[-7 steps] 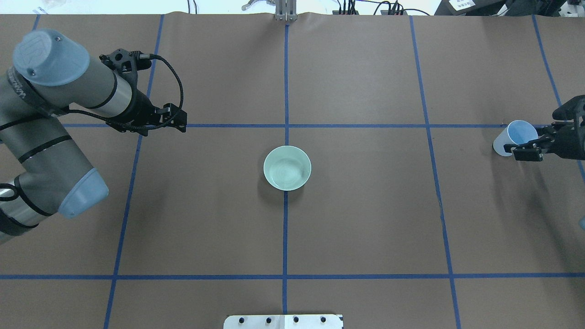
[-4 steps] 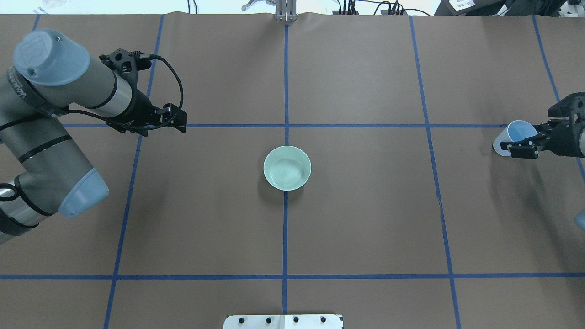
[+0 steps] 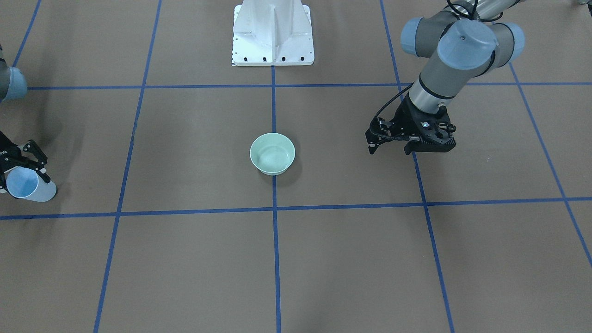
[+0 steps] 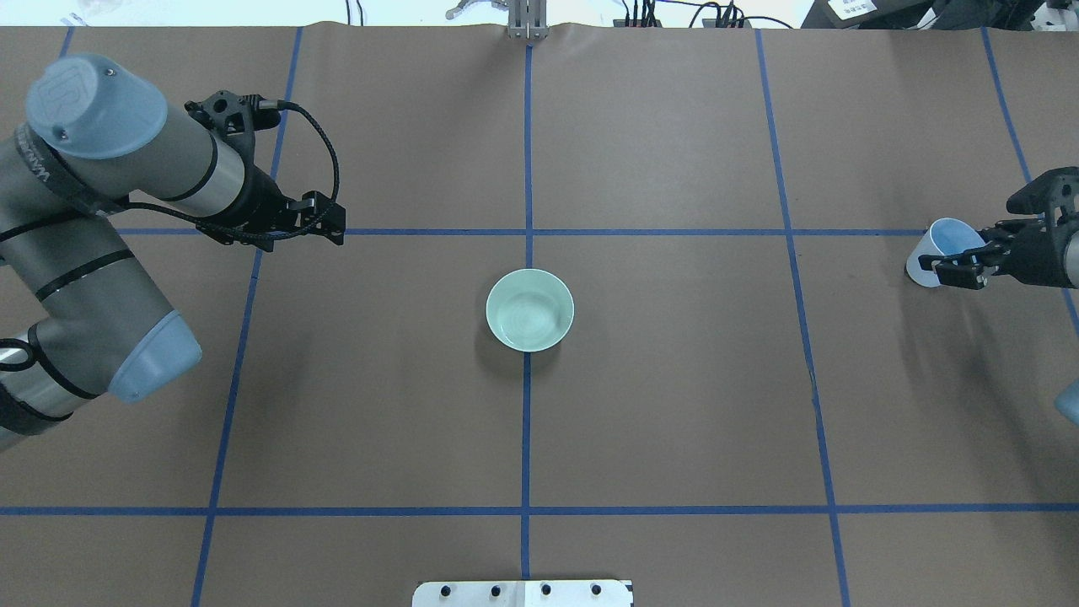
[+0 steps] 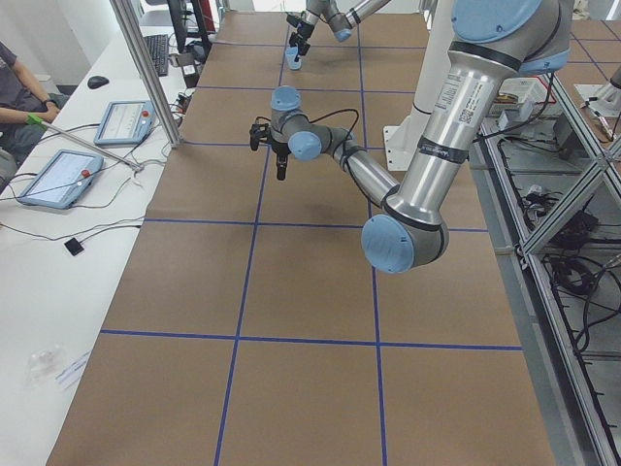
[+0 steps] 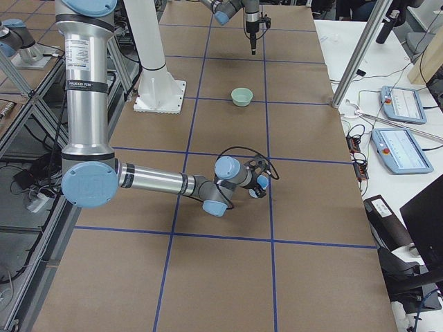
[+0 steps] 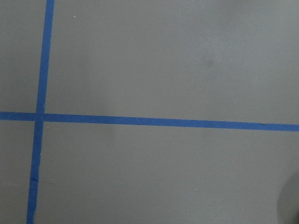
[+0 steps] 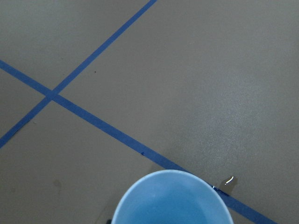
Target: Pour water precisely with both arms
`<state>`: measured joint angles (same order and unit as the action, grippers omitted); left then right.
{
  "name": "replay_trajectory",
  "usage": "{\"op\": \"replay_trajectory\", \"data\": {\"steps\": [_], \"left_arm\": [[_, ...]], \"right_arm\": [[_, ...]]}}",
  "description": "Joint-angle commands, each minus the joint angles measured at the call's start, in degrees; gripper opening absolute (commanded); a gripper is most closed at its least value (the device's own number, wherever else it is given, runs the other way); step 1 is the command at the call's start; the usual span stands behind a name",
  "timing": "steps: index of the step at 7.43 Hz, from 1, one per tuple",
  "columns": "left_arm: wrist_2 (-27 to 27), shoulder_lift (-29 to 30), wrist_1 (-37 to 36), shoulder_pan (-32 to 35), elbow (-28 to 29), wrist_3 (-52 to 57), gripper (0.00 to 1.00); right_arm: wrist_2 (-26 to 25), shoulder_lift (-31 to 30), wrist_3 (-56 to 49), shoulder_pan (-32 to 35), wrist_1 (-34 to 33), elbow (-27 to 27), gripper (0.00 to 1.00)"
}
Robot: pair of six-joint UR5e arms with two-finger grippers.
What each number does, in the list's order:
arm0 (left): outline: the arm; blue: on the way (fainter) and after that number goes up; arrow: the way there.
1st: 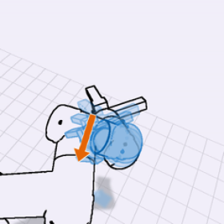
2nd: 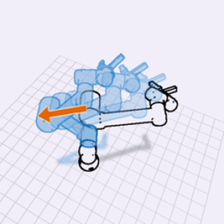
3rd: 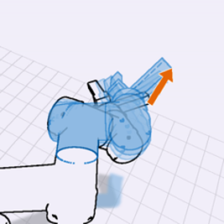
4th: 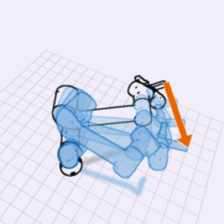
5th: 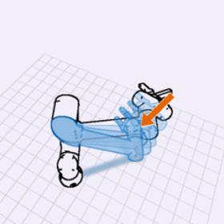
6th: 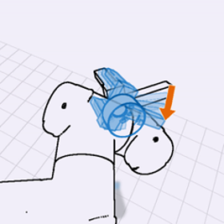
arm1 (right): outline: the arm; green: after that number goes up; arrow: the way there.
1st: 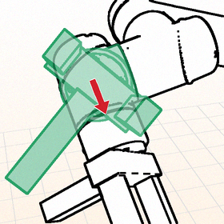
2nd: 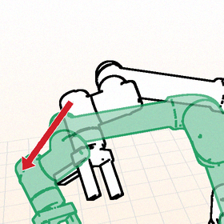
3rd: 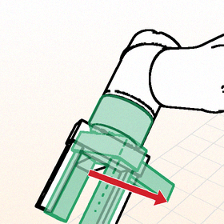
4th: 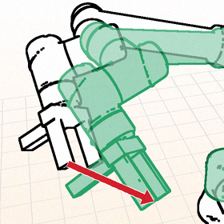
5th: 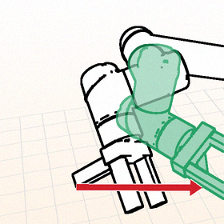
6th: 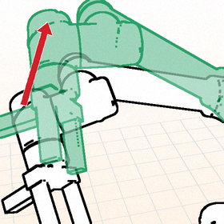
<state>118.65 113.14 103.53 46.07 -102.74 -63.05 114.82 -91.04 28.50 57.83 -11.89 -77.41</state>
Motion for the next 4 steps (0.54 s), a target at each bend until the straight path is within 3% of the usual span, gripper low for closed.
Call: {"op": "replay_trajectory", "data": {"steps": [1, 2, 4], "left_arm": [[0.0, 0.1, -0.1, 0.5, 0.0, 0.2, 1.00], [0.3, 0.0, -0.3, 1.4, 0.1, 2.0, 1.00], [0.4, -0.2, 0.3, 1.6, 2.7, 6.8, 1.00]], "right_arm": [[0.1, 2.5, 0.4, 0.1, -1.0, -2.4, 0.32], [0.1, 4.6, 0.5, 0.1, -3.1, -2.7, 0.29], [-0.7, 9.3, 0.5, 0.0, -18.3, -10.4, 0.29]]}}
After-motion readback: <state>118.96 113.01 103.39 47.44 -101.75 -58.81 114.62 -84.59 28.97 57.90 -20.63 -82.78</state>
